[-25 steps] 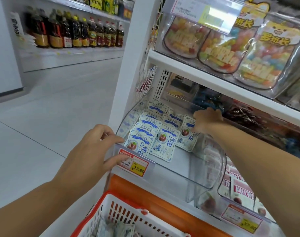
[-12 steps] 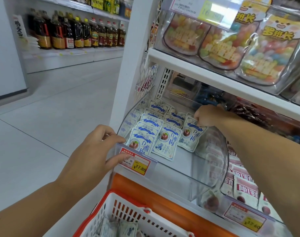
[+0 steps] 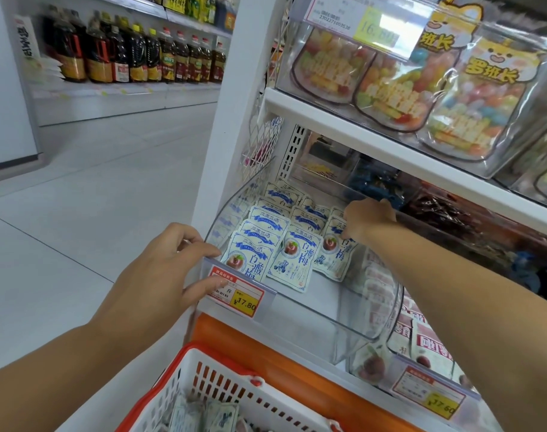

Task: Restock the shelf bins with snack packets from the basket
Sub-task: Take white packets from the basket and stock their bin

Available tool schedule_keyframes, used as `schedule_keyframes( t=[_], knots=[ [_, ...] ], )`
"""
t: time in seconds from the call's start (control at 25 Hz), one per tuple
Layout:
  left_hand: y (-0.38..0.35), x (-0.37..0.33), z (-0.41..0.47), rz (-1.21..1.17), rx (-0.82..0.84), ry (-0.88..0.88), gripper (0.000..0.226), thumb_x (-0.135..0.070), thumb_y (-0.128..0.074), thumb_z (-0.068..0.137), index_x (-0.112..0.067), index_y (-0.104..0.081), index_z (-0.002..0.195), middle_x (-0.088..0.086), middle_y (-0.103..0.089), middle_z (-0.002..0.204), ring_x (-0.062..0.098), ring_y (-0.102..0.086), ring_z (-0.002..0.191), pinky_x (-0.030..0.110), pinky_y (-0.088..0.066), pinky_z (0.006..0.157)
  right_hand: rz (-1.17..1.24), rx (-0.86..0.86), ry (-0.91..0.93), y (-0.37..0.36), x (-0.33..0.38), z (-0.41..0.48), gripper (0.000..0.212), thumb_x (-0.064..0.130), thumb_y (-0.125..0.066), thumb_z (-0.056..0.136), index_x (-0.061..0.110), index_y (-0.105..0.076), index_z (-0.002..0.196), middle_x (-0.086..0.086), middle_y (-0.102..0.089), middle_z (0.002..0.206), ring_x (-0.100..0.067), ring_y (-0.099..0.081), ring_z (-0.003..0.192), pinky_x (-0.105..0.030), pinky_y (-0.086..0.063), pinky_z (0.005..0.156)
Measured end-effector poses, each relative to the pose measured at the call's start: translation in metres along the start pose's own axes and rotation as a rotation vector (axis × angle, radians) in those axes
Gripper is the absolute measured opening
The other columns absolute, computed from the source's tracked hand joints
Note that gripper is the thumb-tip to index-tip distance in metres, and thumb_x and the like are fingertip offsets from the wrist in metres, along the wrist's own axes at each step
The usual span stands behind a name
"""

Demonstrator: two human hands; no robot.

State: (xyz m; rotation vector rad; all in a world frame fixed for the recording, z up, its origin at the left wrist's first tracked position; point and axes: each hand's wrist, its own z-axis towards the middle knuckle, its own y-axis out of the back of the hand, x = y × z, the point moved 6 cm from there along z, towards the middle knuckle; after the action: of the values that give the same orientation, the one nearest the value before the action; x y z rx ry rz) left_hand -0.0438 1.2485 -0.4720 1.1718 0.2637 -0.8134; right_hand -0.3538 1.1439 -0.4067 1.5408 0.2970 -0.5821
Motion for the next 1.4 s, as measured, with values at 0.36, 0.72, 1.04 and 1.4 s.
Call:
schedule_keyframes(
  t=[0.36, 0.72, 1.04, 1.4],
  knots=[
    [0.0, -0.002, -0.001, 0.099, 0.009, -0.015, 0.061, -0.057, -0.052, 0.073, -0.028, -0.059, 0.127, -0.01, -0.043, 0.118, 0.006, -0.042, 0.105, 0.027, -0.054, 0.074, -0.244, 0.221, 0.063, -0.019, 0.008, -0.023, 0.068, 0.012, -0.051, 0.089, 0.011, -0.024, 0.152, -0.016, -0.032, 0.151, -0.034, -0.023, 0.141, -0.055, -0.013, 0.118],
    [-0.004, -0.066, -0.043, 0.123, -0.128, -0.34, 0.03, -0.031, -0.059, 0.084, -0.02, -0.064, 0.111, 0.0, -0.05, 0.105, 0.02, -0.055, 0.096, 0.034, -0.054, 0.071, 1.195, -0.697, 0.017, 0.036, -0.005, -0.2, 0.036, 0.003, -0.043, 0.087, 0.016, -0.065, 0.113, 0.008, -0.064, 0.094, -0.012, -0.055, 0.085, -0.025, -0.043, 0.072],
    [-0.162, -0.04, -0.198, 0.162, 0.792, -0.109, 0.052, -0.029, -0.055, 0.095, -0.024, -0.041, 0.145, -0.001, -0.025, 0.154, 0.019, -0.035, 0.136, 0.033, -0.039, 0.108, 1.121, 0.621, -0.283, -0.258, 0.081, -0.344, 0.039, 0.006, -0.045, 0.096, 0.015, -0.051, 0.134, -0.008, -0.066, 0.109, -0.006, -0.05, 0.062, -0.019, -0.043, 0.056],
    [-0.219, 0.019, -0.261, 0.074, 0.953, 0.266, 0.065, -0.033, -0.056, 0.095, -0.025, -0.026, 0.152, 0.005, -0.025, 0.156, 0.023, -0.032, 0.14, 0.033, -0.032, 0.113, 0.855, 0.691, -0.354, -0.334, 0.116, -0.376, 0.069, 0.042, -0.052, 0.091, 0.016, -0.025, 0.149, -0.016, -0.053, 0.135, -0.033, -0.05, 0.124, -0.04, -0.043, 0.103]
  ],
)
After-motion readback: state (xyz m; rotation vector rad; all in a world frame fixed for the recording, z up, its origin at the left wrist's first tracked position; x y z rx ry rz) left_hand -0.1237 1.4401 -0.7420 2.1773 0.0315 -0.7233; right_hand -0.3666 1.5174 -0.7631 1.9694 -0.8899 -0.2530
